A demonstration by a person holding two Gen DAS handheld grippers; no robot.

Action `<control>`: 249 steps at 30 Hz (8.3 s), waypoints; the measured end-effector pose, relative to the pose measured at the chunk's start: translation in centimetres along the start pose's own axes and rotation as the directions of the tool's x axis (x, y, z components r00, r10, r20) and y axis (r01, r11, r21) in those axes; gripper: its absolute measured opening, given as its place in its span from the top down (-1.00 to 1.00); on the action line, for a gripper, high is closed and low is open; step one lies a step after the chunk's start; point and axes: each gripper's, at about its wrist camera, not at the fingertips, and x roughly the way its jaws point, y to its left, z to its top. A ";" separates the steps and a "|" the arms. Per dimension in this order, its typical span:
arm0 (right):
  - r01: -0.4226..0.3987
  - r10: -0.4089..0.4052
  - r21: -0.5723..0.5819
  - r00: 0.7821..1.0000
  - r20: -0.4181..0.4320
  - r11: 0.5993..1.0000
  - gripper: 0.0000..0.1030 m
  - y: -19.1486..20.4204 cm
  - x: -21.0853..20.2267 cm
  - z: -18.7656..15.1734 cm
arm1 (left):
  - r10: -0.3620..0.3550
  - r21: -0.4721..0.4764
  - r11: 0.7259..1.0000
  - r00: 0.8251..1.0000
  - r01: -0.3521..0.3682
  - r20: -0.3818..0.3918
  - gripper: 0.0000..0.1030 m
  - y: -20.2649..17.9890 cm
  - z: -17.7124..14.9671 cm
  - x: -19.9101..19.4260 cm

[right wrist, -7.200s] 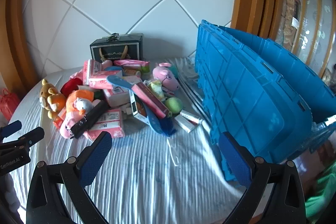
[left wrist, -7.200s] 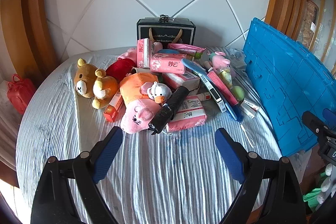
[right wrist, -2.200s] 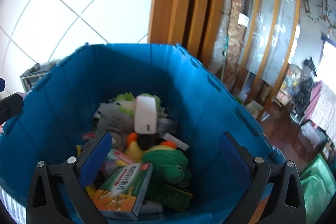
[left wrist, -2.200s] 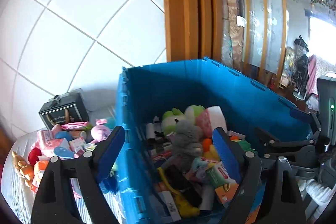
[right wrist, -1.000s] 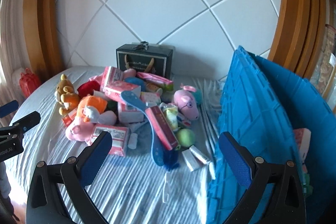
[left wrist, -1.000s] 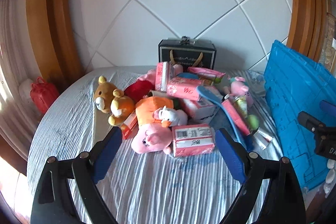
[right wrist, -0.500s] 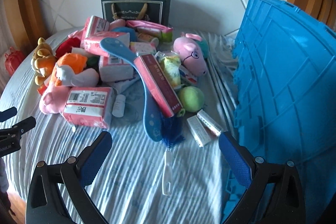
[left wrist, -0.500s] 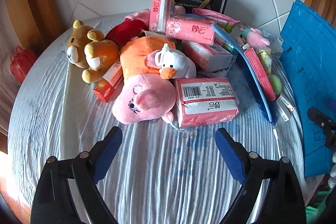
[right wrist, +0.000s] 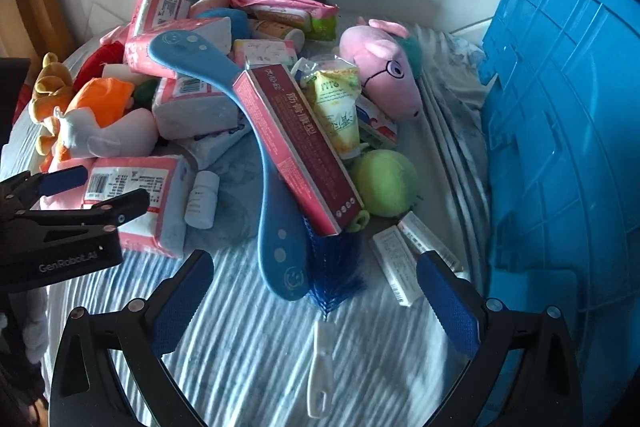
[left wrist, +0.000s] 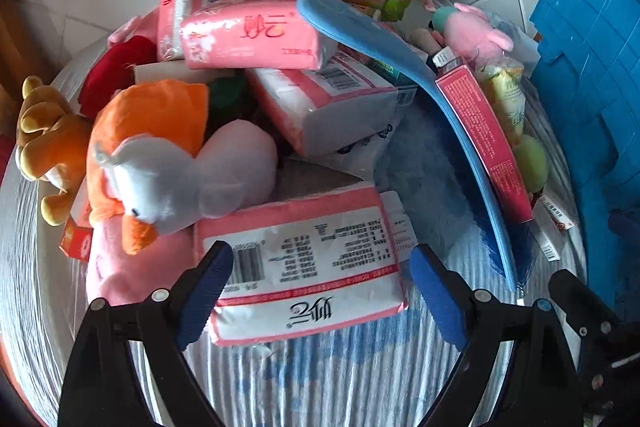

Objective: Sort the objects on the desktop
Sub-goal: 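Grasp the pink-white tissue pack with the left tool while the right tool grasps the white bottle, then carry the tissue pack with the left tool while the right tool carries the bottle to the bin, then open the left tool over the bin while the right tool releases the bottle inside, then bring both tools back from the bin to the item heap, then grasp the white plush toy with the left tool while the right tool grasps the red box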

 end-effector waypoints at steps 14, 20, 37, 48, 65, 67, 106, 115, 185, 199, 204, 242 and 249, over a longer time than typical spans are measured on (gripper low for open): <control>-0.086 0.085 -0.033 0.996 -0.026 0.996 -1.00 2.4 0.5 -0.5 | 0.080 -0.042 0.996 0.991 -0.085 -0.111 -1.00 8.4 -9.2 -2.1; -0.177 0.173 -0.101 0.984 -0.047 0.979 -1.00 6.3 0.8 -0.9 | 0.152 -0.144 0.974 0.976 -0.175 -0.154 -1.00 13.2 -12.7 -4.5; -0.235 0.230 -0.055 0.969 -0.087 0.970 -0.25 8.1 4.8 1.2 | 0.136 -0.267 0.945 0.970 -0.188 -0.202 -1.00 10.5 -9.0 0.5; -0.164 0.145 -0.132 0.979 -0.143 0.978 0.39 10.4 9.9 2.1 | 0.087 -0.256 0.958 0.979 -0.133 -0.185 -0.88 12.3 -9.1 2.9; -0.131 0.128 -0.277 0.991 -0.026 0.952 0.47 12.7 2.9 0.2 | 0.056 -0.235 0.969 0.995 -0.075 -0.088 -0.74 10.3 -10.8 -2.0; -0.123 0.127 -0.282 0.992 -0.005 0.951 0.47 12.9 1.6 0.0 | 0.066 -0.225 0.971 0.997 -0.076 -0.051 -0.74 9.9 -11.0 -3.6; 0.229 -0.301 0.259 0.909 0.290 0.939 0.47 -25.1 -29.2 -6.0 | -0.396 0.510 0.823 0.896 0.248 0.202 -0.74 -33.3 1.5 -30.3; 0.138 -0.145 0.243 0.989 0.013 0.960 0.47 -32.4 -22.7 -7.9 | -0.219 0.572 0.807 0.974 0.149 0.055 -0.74 -41.3 1.8 -24.9; -0.154 0.144 -0.010 0.894 0.423 0.988 -1.00 -0.6 -25.1 -0.8 | -0.021 -0.042 0.998 0.939 0.037 0.343 -0.93 10.4 -4.6 -19.3; -0.104 0.075 0.167 0.982 0.175 0.980 -1.00 -1.6 -9.0 0.2 | -0.057 0.100 0.994 0.986 0.042 0.158 -0.87 7.5 -2.2 -6.1; -0.085 0.065 0.201 0.992 0.104 0.976 -1.00 -2.6 -4.5 1.4 | -0.076 0.093 0.993 0.995 0.070 0.068 -0.59 7.8 -1.1 -1.7; -0.115 0.120 0.138 0.992 -0.027 0.984 0.46 -0.4 4.7 4.6 | -0.074 0.041 0.996 0.997 0.075 -0.030 -0.06 7.1 -5.7 0.9; -0.121 0.117 0.129 0.992 0.043 0.984 0.48 0.4 0.3 2.4 | -0.081 0.051 0.996 0.994 0.078 0.070 -0.06 7.3 -8.0 -4.4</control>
